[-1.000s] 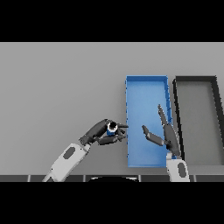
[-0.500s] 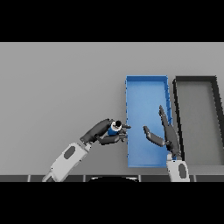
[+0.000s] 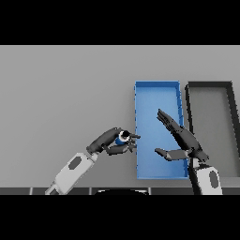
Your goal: Pick up the blue pipe and place it into the blue bin.
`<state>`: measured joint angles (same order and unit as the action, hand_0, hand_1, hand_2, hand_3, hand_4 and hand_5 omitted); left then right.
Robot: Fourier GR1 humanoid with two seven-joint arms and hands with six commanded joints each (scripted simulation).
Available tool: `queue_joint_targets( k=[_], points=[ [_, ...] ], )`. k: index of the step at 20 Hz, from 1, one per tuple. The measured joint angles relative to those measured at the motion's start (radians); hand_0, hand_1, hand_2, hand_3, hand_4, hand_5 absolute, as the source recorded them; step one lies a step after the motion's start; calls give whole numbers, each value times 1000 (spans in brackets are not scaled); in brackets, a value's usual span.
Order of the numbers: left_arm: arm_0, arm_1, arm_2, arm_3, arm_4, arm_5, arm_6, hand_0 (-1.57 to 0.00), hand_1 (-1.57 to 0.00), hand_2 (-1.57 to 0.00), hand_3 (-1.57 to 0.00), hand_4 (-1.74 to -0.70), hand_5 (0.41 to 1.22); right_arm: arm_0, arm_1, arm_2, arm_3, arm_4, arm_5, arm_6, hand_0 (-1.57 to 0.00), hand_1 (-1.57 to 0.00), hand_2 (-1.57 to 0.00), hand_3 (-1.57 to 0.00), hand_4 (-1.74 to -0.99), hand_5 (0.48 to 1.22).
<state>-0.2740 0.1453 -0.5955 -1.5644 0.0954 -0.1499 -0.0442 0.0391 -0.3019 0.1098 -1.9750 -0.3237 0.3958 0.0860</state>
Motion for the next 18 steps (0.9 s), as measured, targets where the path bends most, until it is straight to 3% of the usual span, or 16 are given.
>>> queue_joint_targets(
  k=[5,9,12,18],
  points=[
    [-8,15,7,-5,2,-15,0,-1571,-1571,-1571,-1484,-1741,1221,-168,-45,83,-41,-66,45,164,1,1,1,1,-1311,517],
    [-9,7,4,-1,2,-23,4,-1571,-1571,-1571,-1488,-1741,1221,-266,-25,151,-8,-26,93,199,1,1,1,1,-1253,529],
    [-5,15,10,-13,22,-46,-25,-1571,-1571,-1571,-1525,-1741,1221,-346,24,199,34,-4,92,249,1,1,1,1,-1230,532],
    [-3,25,3,-9,-9,-49,-17,-1571,-1571,-1571,-1535,-1737,1221,-463,102,237,141,12,122,260,1,-12,-29,-2,-1222,506]
  ],
)
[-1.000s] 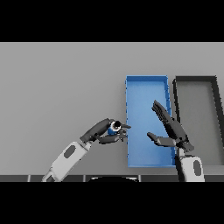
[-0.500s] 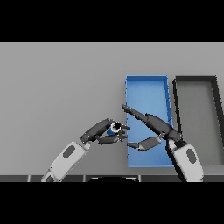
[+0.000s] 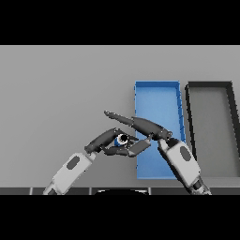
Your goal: Pick up the blue pipe and place it into the blue bin.
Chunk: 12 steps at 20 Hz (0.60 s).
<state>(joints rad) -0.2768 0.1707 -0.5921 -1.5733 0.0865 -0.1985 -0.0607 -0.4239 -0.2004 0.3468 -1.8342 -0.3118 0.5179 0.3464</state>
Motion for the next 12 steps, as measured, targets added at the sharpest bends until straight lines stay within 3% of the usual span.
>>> queue_joint_targets(
  k=[1,3,5,6,8,10,12],
  points=[
    [-1,4,7,1,18,-13,5,-1571,-1571,-1571,-1484,-1736,1221,-22,13,6,8,-8,4,4,-53,-84,-102,-46,-1245,506],
    [-5,8,3,0,-3,-13,3,-1182,-1078,-1063,-1030,-1682,1221,-53,36,22,31,-14,18,12,-345,-375,-379,-296,-1335,507],
    [-28,38,-35,4,-54,-41,127,-818,-706,-680,-659,-1480,1221,-92,43,25,51,-13,28,35,-718,-699,-739,-635,-1430,522],
    [-31,36,-27,2,-67,-40,172,-776,-706,-686,-583,-1533,1221,-99,45,31,64,-10,42,16,-888,-873,-905,-768,-1486,550],
    [-17,11,-3,-1,-91,-15,167,-1063,-1017,-969,-939,-1607,1221,-110,53,43,80,-76,55,-20,-1134,-1124,-1145,-957,-1562,666],
    [-1,-21,11,11,-71,-27,156,-1246,-1217,-1115,-1166,-1655,1221,-112,50,58,95,-125,34,-25,-1291,-1285,-1298,-1178,-1495,826],
    [23,-37,37,-5,-41,-47,147,-1363,-1344,-1254,-1312,-1686,1221,-107,43,74,98,-144,15,-94,-1392,-1388,-1396,-1320,-1452,968]
  ],
)
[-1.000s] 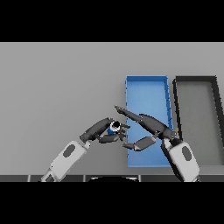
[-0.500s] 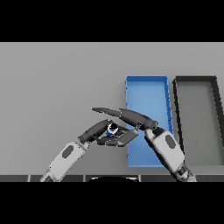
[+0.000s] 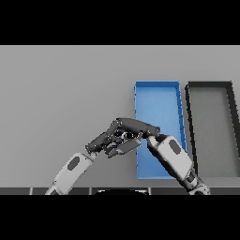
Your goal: Pick up the blue pipe and place it into the blue bin.
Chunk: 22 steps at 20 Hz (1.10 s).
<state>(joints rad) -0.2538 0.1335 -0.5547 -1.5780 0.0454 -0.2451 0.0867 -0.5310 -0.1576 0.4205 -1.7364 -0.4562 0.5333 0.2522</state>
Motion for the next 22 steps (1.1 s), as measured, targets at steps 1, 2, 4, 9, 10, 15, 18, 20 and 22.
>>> queue_joint_targets(
  k=[1,2,4,9,10,15,18,20,22],
  points=[
    [5,-15,11,4,7,-8,-10,-1404,-1390,-1310,-1364,-1697,1221,-2,-7,10,0,11,-10,-34,-1428,-1425,-1431,-1370,-1441,1019],
    [4,-30,18,6,5,-13,-21,-1438,-1426,-1348,-1405,-1706,1221,-10,-33,14,-10,43,-17,-71,-1456,-1454,-1459,-1410,-1447,1059],
    [-2,-37,36,12,6,-24,1,-1486,-1478,-1390,-1465,-1719,1221,-19,-61,34,-9,74,-22,-107,-1498,-1496,-1500,-1468,-1465,1118],
    [15,-18,38,-5,-49,-39,-56,-925,-866,-781,-853,-1415,1221,-32,-80,65,-9,7,-82,-101,-1547,-1546,-1548,-1537,-1487,1187],
    [10,5,35,-9,-80,-65,-77,-740,-693,-625,-682,-1307,1221,-34,-85,66,-9,-3,-89,-100,-1552,-1551,-1552,-1544,-1488,1194],
    [8,19,36,3,-193,-121,-144,-242,-226,-204,-223,-999,930,-23,-105,84,-27,6,-88,-104,-1565,-1565,-1565,-1562,-1494,1212],
    [8,13,41,15,-215,-100,-137,-123,-115,-104,-114,-915,735,-36,-90,86,-17,15,-93,-83,-1568,-1568,-1568,-1566,-1496,1216],
    [-7,13,51,15,-209,-101,-115,-79,-74,-66,-72,-889,664,-22,-89,96,-26,43,-94,-75,-1569,-1569,-1569,-1568,-1495,1218],
    [3,7,52,1,-197,-100,-111,-50,-47,-42,-46,-887,617,-29,-93,83,-20,32,-95,-62,-1570,-1570,-1570,-1569,-1491,1219]
  ],
)
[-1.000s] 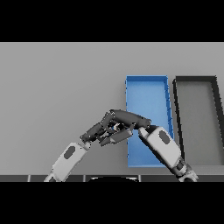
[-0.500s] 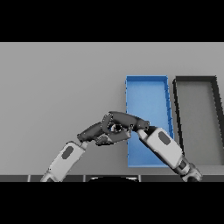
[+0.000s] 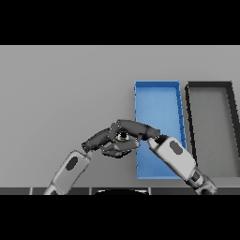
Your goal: Pick up the blue pipe and place it into the blue bin.
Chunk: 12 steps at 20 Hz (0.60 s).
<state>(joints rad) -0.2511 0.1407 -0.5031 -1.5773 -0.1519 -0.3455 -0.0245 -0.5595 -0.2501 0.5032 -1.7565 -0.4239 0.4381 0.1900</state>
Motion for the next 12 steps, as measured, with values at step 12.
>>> queue_joint_targets(
  k=[12],
  points=[
    [10,-21,11,31,30,-3,80,-3,-2,-2,-2,-915,507,-100,-41,-102,-52,-352,-107,187,-1571,-1571,-1571,-1571,-1659,1221]
  ],
)
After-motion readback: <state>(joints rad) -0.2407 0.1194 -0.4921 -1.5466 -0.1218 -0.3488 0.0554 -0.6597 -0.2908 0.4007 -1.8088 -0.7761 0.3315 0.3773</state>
